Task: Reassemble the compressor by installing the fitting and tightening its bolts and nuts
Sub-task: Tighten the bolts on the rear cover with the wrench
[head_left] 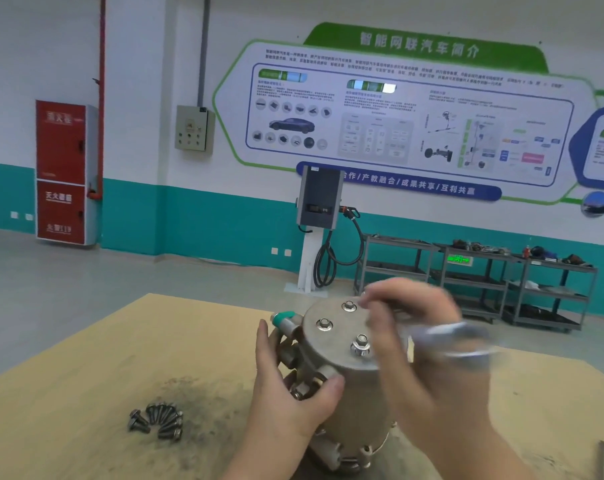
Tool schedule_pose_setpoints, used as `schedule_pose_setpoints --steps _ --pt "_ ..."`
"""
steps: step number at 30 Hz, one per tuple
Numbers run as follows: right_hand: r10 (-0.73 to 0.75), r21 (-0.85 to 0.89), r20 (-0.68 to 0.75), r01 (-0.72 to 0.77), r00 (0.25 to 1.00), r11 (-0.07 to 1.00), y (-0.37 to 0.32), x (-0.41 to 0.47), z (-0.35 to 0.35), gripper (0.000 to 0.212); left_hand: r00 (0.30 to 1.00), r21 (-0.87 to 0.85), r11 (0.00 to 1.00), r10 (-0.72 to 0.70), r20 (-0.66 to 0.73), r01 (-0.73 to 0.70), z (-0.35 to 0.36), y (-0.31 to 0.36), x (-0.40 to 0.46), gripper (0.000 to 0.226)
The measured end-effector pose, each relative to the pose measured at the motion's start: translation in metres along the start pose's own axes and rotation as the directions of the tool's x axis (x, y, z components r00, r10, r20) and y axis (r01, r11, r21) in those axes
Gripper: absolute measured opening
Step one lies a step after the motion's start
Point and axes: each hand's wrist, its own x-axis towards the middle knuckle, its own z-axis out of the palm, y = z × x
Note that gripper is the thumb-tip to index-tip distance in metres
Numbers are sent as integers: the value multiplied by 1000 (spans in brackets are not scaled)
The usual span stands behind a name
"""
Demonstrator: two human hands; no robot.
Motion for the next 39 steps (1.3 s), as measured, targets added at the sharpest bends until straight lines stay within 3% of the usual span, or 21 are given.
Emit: schedule_pose_setpoints --steps 2,3,5,8,10,15,19,22,26,32,35,39 --pt "283 302 -170 -224 944 927 0 5 -2 20 1000 15 1000 19 16 -20 -5 0 2 108" --pt "457 480 -206 -318 865 818 3 5 -1 21 999 9 1000 27 21 -27 -7 0 2 104" --pt "711 664 -174 -452 682 596 10 8 -2 21 997 33 998 47 54 -49 -12 1 2 89" --pt "871 763 -49 -545 488 348 22 9 -3 22 990 65 997 37 140 -46 -14 6 0 97" --pt "895 757 6 -587 446 287 26 7 -1 21 988 67 997 38 150 -48 -16 5 -1 113" --pt "873 727 15 -605 487 325 34 8 -5 22 998 312 948 48 43 -60 -9 -4 -3 128" --pt "906 758 2 -592 424 275 43 6 -10 20 997 602 798 66 -45 -26 2 -1 -9 136" --pt "932 795 9 -568 362 213 49 3 -11 18 994 564 826 54 -95 9 9 -4 -16 137" --pt "929 774 -15 -584 370 246 54 4 -17 18 993 453 891 71 -91 -22 16 -10 -25 137" --pt "944 791 -3 -577 329 203 63 0 -27 17 991 458 882 136 -18 -112 17 -19 -26 135" --pt "904 781 -80 -538 420 318 64 -7 -29 20 990 468 874 141 13 -131 18 -20 -25 131" --pt "707 745 -186 -371 682 555 60 -24 -37 31 984 448 877 174 42 -174 17 -21 -24 118"
